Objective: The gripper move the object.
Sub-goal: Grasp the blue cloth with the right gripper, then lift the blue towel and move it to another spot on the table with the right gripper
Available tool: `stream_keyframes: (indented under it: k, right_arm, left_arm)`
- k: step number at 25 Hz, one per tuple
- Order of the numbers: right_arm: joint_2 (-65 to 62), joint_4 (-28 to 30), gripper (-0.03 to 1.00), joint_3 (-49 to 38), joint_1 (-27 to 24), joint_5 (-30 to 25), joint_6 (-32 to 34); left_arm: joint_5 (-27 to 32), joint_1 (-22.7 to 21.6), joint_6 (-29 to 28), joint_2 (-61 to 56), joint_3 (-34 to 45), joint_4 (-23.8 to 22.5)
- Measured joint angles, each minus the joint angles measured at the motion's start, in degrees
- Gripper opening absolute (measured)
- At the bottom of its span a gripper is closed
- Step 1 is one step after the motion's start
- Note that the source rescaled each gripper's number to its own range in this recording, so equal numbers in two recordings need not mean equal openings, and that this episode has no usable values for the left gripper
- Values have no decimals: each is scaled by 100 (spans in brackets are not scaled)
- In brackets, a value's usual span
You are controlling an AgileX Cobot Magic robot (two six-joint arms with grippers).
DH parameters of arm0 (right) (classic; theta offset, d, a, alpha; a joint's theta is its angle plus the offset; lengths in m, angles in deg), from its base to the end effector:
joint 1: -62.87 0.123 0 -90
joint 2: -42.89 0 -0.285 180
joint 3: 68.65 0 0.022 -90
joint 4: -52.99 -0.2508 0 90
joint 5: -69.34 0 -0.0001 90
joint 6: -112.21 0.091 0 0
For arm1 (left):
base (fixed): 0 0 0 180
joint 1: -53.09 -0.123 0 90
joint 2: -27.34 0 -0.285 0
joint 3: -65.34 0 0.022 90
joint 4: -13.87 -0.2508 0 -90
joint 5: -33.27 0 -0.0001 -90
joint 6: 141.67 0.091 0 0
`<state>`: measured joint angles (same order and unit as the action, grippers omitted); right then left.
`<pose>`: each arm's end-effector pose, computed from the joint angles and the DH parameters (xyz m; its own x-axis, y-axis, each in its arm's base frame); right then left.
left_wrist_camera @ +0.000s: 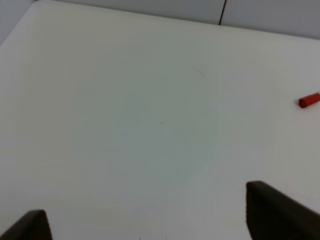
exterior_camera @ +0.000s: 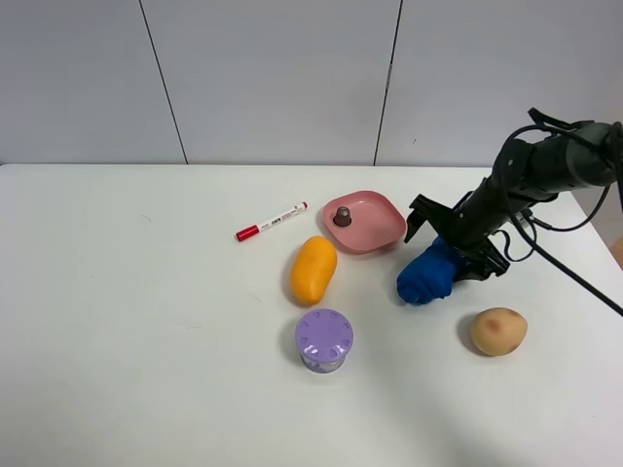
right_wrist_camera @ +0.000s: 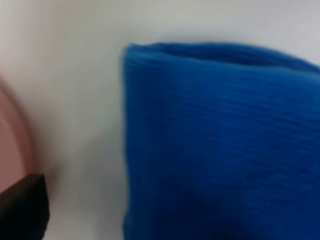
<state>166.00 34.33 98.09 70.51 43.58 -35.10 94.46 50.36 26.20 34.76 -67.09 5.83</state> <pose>0.3690 0.0623 0.1102 -0.7416 0.6615 -0.1115 0.5990 0.7278 0.3339 -0.0092 0.0107 0.2821 -0.4099 -0.1619 -0.8977 -0.2183 0.9729 -0.0758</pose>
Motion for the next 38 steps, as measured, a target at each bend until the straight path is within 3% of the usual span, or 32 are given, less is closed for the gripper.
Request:
stream_keyframes:
  k: [2, 6, 12, 22, 30, 38]
  right_arm:
    - [28, 5, 75, 37, 26, 13, -4]
    - [81, -10, 0, 37, 43, -56, -49]
    - [-334, 20, 0, 42, 43, -550, -1123]
    - [-2862, -211, 0, 65, 213, -1122, -2269]
    - [-2419, -443, 0, 1536, 1565, -1868, -2655]
    - [-686, 184, 0, 3882, 3040, -2268, -2817]
  left_arm:
    - [0, 0, 0, 0, 0, 0]
    - [0, 0, 0, 0, 0, 0]
    - [0, 0, 0, 0, 0, 0]
    - [0, 0, 0, 0, 0, 0]
    - [0, 0, 7, 0, 0, 0]
    - [0, 0, 7, 0, 0, 0]
